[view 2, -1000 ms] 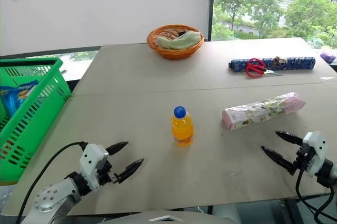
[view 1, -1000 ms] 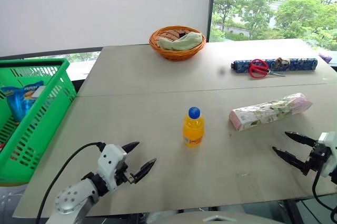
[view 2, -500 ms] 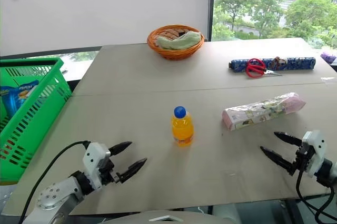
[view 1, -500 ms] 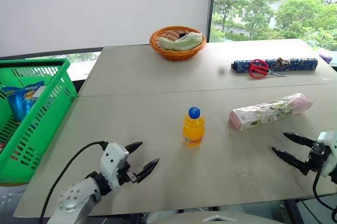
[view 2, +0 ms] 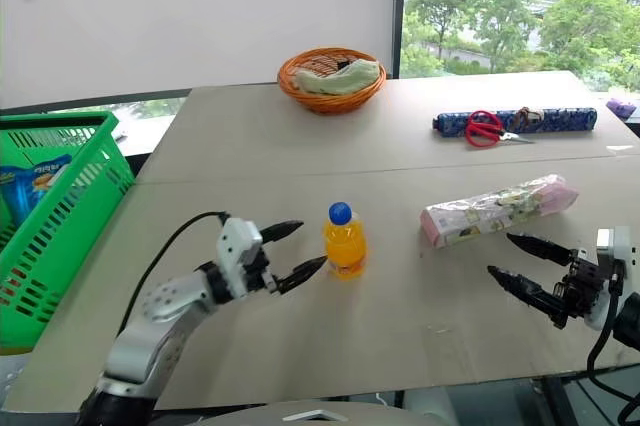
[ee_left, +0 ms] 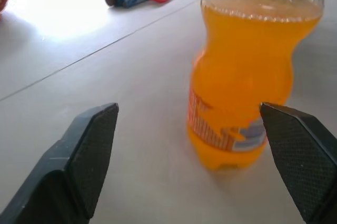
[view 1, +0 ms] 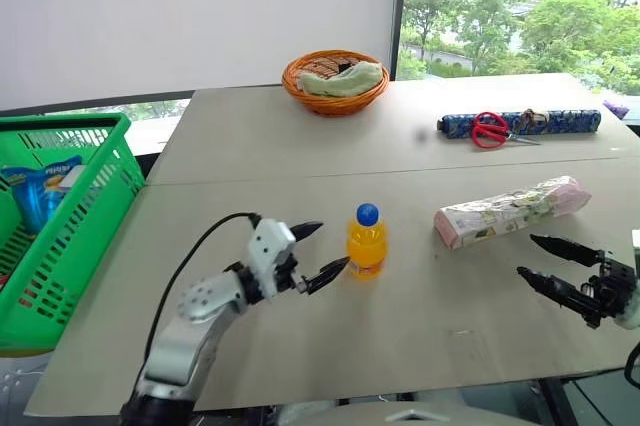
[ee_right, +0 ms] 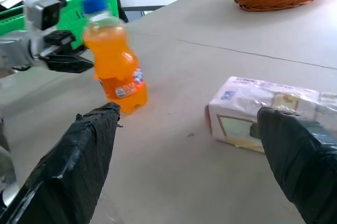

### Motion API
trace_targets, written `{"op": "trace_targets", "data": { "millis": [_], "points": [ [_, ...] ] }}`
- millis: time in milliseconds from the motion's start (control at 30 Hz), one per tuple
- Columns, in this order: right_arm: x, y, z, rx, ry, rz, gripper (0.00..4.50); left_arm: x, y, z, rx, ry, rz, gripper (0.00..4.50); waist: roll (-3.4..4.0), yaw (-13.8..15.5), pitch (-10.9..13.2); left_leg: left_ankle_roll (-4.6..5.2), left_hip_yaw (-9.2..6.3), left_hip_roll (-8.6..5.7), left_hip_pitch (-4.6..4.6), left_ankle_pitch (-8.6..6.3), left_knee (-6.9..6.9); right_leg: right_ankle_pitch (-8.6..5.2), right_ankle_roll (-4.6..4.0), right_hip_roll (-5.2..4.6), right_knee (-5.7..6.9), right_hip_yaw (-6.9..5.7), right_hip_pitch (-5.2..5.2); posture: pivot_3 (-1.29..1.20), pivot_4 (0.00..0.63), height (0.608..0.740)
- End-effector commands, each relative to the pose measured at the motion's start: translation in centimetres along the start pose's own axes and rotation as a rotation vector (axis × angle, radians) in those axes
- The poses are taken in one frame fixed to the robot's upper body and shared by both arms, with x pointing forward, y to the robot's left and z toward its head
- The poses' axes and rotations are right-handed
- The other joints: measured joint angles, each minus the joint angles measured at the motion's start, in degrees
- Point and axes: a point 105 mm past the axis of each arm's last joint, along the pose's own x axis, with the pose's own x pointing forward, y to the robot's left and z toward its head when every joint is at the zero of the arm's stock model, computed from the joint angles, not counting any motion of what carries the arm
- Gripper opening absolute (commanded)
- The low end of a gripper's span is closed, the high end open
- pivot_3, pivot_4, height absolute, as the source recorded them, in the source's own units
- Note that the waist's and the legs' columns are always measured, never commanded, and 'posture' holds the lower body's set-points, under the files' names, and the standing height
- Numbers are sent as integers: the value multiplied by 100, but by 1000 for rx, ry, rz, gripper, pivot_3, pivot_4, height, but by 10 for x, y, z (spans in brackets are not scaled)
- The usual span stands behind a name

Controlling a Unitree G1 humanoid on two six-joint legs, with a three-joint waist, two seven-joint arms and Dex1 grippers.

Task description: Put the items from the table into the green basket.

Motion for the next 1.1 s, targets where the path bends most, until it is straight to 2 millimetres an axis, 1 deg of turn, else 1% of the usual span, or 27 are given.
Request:
{"op": "trace_targets", "data": {
  "millis": [33,133,300,400,500,667,767,800,833,933,1000,1100],
  "points": [
    [5,10,24,-57,-41,22,4500,9,-4,5,33,-17,-83,4431,0,-73,0,0,1,0,0,0,0,0,0,0,0,1,0,-82,0,740],
    [8,13,29,-66,-47,25,4500,16,-7,3,30,-7,-151,4431,-2,-153,0,1,3,0,0,0,0,-1,-2,0,0,2,0,-89,0,740],
    [12,15,28,-66,-45,27,4500,27,-10,2,45,14,-209,4431,-3,-236,0,2,4,-1,2,0,4,0,0,1,0,3,3,-104,0,740],
    [13,15,27,-64,-42,24,4500,32,-13,1,38,35,-232,4431,-2,-264,-1,2,7,-1,3,0,4,4,7,2,1,6,3,-109,0,740],
    [16,16,27,-64,-42,27,4500,38,-12,-1,53,65,-236,4431,-2,-295,-1,2,6,-1,3,0,4,12,20,2,0,6,2,-115,0,740],
    [19,18,25,-68,-13,49,4500,44,-10,0,43,49,-232,4431,-2,-346,-1,2,7,-1,3,1,6,14,23,3,1,8,4,-116,0,740],
    [19,17,23,-72,-2,52,4500,45,-9,1,23,29,-218,3601,-3,-372,0,2,7,-2,2,0,6,14,24,2,1,9,3,-114,0,740],
    [18,17,23,-72,1,55,4500,45,-9,1,21,24,-218,3161,-2,-372,-1,2,7,-1,3,0,6,15,24,3,1,9,3,-114,0,740],
    [18,17,23,-72,2,57,4500,45,-9,2,20,20,-212,3040,-1,-369,-1,2,7,-1,3,0,6,15,24,3,1,10,3,-114,0,740],
    [19,17,23,-71,2,65,4500,45,-3,2,15,13,-162,3040,-2,-369,-1,2,6,-2,3,0,6,15,24,3,1,10,3,-114,0,740],
    [19,17,23,-72,5,74,4500,42,8,1,32,18,-88,3040,-3,-362,0,2,6,-2,2,0,6,15,25,2,1,10,3,-95,0,740],
    [25,18,27,-83,-5,101,4500,30,43,2,19,15,138,3040,-6,-371,1,2,7,-1,5,1,7,17,25,2,3,12,3,-82,0,740]
  ]
}}
